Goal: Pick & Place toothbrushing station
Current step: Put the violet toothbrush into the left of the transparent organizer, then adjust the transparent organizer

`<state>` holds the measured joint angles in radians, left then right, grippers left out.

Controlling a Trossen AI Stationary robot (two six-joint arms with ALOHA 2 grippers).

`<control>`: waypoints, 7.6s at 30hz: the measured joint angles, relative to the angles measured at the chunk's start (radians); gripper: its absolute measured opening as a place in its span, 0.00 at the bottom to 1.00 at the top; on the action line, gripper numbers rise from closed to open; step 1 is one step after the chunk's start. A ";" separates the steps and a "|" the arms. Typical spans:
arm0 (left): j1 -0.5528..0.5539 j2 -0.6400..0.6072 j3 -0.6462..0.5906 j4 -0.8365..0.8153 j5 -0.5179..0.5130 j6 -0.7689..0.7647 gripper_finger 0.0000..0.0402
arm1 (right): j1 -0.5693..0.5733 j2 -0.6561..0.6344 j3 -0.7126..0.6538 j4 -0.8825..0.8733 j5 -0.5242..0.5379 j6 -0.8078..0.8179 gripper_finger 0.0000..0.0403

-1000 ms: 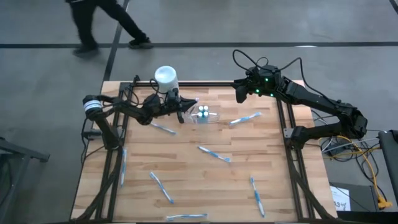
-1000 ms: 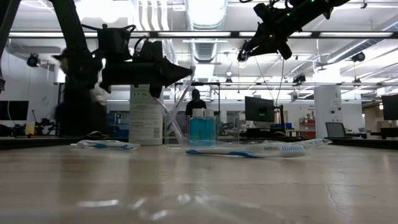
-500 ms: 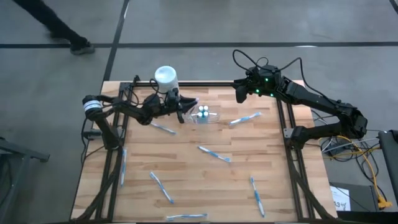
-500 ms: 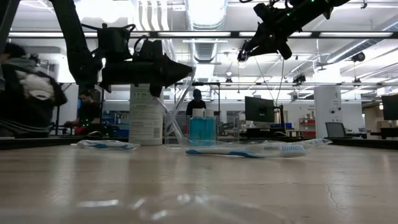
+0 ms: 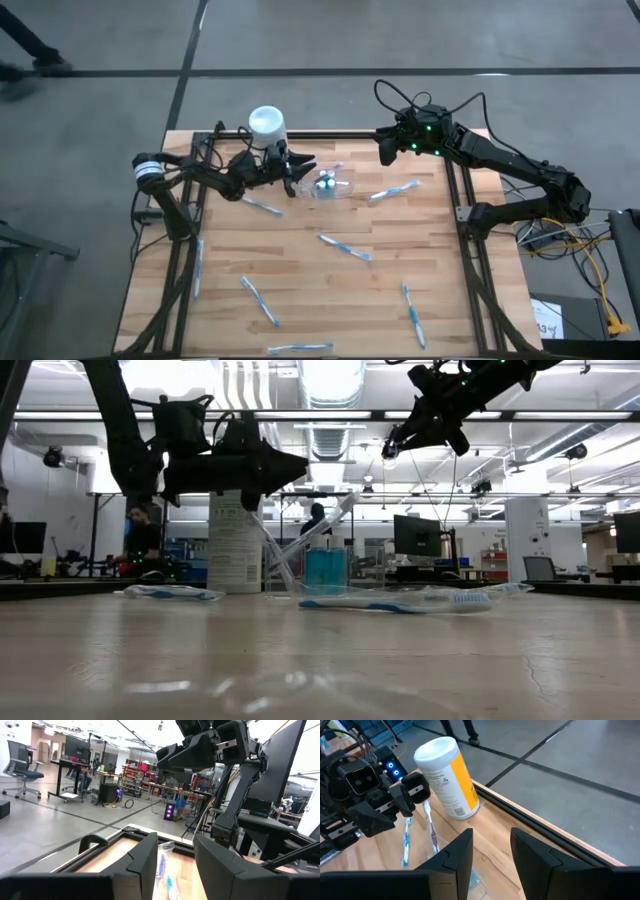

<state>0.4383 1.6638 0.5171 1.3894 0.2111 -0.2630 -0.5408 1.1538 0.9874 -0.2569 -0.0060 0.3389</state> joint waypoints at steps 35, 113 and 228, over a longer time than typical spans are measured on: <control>-0.102 -0.004 0.867 -1.705 -0.131 0.370 0.55 | 0.000 0.000 0.000 0.000 0.000 0.000 0.32; -0.106 -0.070 0.615 -1.248 -0.118 0.192 0.06 | 0.000 0.000 0.000 0.000 0.000 0.000 0.32; -0.223 -0.869 0.194 -1.589 -0.265 0.229 0.57 | 0.000 0.000 0.000 0.000 0.000 0.000 0.32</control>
<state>0.2151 0.7943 0.7107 -0.1994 -0.0540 -0.0335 -0.5411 1.1536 0.9874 -0.2569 -0.0063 0.3389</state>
